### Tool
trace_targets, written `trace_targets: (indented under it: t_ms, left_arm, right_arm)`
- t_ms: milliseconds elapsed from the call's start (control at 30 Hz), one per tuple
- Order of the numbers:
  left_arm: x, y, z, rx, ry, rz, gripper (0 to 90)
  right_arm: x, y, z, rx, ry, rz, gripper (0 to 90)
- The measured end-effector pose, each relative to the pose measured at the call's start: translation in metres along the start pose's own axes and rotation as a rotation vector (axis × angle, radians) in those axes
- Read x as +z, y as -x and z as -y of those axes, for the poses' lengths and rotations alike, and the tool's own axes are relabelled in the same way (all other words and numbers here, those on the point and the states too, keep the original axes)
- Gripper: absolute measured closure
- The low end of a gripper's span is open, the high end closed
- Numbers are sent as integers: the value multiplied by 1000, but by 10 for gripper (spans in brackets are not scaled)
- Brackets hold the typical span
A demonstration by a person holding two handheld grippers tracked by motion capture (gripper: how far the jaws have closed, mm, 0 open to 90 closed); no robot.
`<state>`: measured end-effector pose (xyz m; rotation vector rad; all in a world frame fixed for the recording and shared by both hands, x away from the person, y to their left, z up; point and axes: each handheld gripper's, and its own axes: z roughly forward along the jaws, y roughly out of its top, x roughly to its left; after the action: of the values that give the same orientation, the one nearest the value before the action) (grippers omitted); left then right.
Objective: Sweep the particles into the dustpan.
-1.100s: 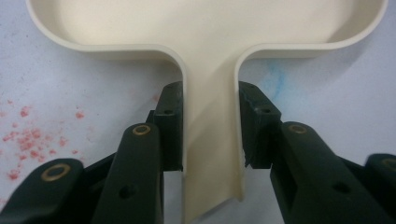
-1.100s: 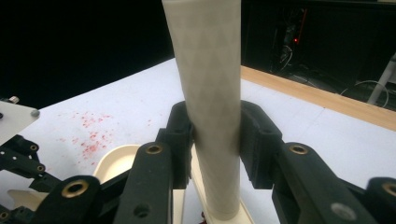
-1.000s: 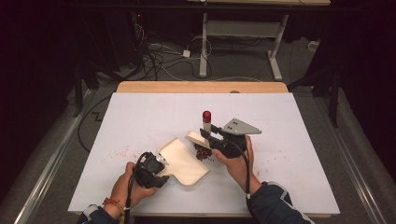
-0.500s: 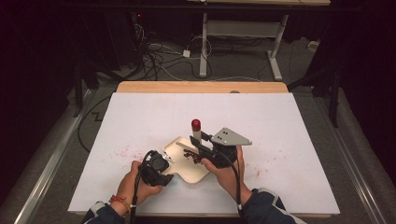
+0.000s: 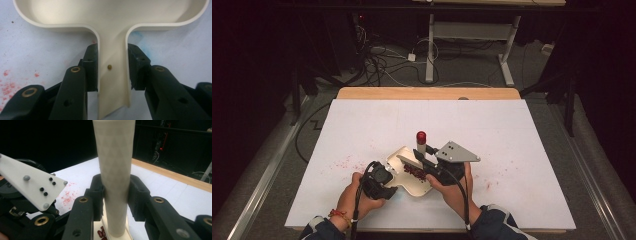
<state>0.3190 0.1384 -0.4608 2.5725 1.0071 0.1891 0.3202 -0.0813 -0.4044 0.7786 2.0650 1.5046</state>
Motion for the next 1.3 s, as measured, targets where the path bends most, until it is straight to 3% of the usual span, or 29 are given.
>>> trace_targets:
  t_ms: [267, 667, 833, 967, 1200, 1300]
  left_arm:
    - [1, -2, 3, 15, 5, 4, 638]
    - [-2, -5, 9, 36, 8, 1, 638]
    - [-5, -7, 18, 51, 8, -1, 639]
    - [-8, -7, 24, 58, 6, -5, 639]
    - [-11, -3, 29, 75, -4, -2, 638]
    - [-10, -2, 29, 77, -7, -2, 638]
  right_arm:
    - [-3, 7, -3, 22, 20, 11, 697]
    - [-17, 30, -14, 34, 89, 28, 699]
    - [-38, 41, -21, 17, 97, 26, 699]
    - [-58, 53, -22, 35, 79, 30, 699]
    - [-97, 71, -12, 41, 48, 65, 699]
    - [-116, 76, -6, 45, 38, 54, 699]
